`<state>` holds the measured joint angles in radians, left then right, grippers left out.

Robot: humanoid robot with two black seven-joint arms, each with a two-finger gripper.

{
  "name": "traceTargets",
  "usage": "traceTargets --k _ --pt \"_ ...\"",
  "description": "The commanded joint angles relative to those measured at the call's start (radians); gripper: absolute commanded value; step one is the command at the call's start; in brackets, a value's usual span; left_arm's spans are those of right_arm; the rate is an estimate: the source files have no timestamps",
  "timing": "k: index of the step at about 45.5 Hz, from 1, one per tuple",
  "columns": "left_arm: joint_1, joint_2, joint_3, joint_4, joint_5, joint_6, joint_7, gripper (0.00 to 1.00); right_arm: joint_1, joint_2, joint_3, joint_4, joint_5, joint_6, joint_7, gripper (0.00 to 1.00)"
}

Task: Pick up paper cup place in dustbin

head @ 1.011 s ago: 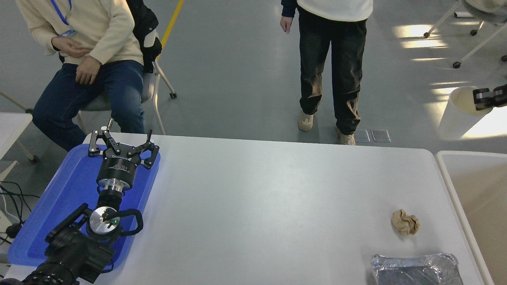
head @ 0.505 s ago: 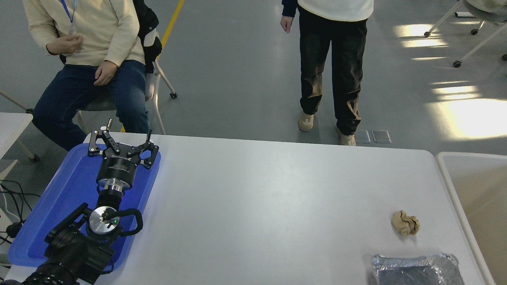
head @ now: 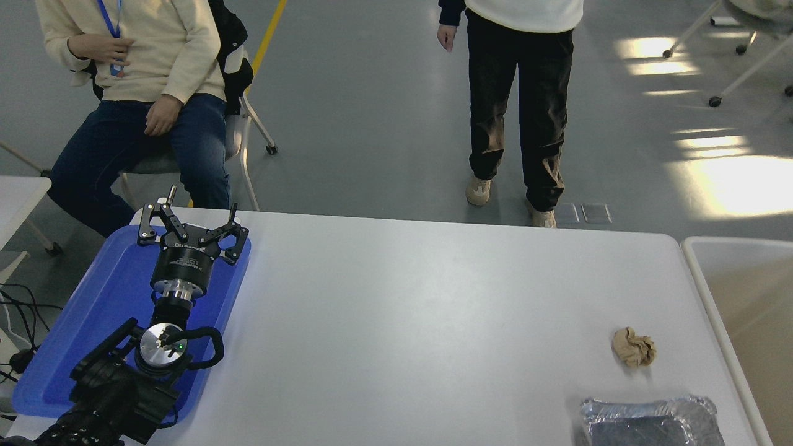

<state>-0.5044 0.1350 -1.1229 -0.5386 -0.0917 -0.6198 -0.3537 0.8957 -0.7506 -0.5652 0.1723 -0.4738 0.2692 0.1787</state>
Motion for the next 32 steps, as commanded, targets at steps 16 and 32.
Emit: traceTargets --k 16,32 --pt "0.001 0.0 0.0 0.0 0.0 0.002 -0.002 1.0 -0.264 0.131 0.258 -0.053 0.08 -0.148 0.001 0.0" --pt "0.001 0.0 0.0 0.0 0.0 0.002 -0.002 1.0 -0.282 0.154 0.294 -0.053 0.08 -0.183 0.001 0.51"
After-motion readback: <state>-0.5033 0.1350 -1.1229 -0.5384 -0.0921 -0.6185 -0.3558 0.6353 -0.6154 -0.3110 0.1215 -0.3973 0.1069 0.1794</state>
